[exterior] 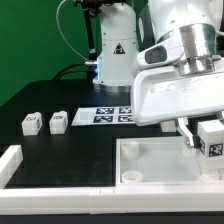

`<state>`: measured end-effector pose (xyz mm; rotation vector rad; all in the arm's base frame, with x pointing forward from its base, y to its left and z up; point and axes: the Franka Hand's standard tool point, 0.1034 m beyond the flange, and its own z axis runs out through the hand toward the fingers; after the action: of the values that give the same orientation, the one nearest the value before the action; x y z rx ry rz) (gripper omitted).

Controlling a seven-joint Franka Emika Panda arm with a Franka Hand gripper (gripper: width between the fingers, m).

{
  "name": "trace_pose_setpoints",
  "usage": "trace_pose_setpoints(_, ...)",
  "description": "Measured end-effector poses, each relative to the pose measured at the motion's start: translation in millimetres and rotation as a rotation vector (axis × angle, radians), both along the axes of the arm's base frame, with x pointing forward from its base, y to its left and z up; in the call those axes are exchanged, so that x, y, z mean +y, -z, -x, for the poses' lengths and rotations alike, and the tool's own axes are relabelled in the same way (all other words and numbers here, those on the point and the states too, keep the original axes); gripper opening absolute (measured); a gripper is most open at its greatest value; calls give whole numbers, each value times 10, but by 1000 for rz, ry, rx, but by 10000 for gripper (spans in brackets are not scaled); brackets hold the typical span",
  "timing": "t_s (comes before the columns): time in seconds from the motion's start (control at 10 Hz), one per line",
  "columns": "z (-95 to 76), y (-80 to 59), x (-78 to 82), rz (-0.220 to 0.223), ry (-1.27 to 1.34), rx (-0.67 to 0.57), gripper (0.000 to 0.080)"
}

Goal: Assemble one leg

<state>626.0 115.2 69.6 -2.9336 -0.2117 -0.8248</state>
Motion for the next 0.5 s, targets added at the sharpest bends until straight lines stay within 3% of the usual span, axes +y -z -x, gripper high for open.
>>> trace_pose_setpoints(0.5,-10,18,-1,-2,7,-20,292)
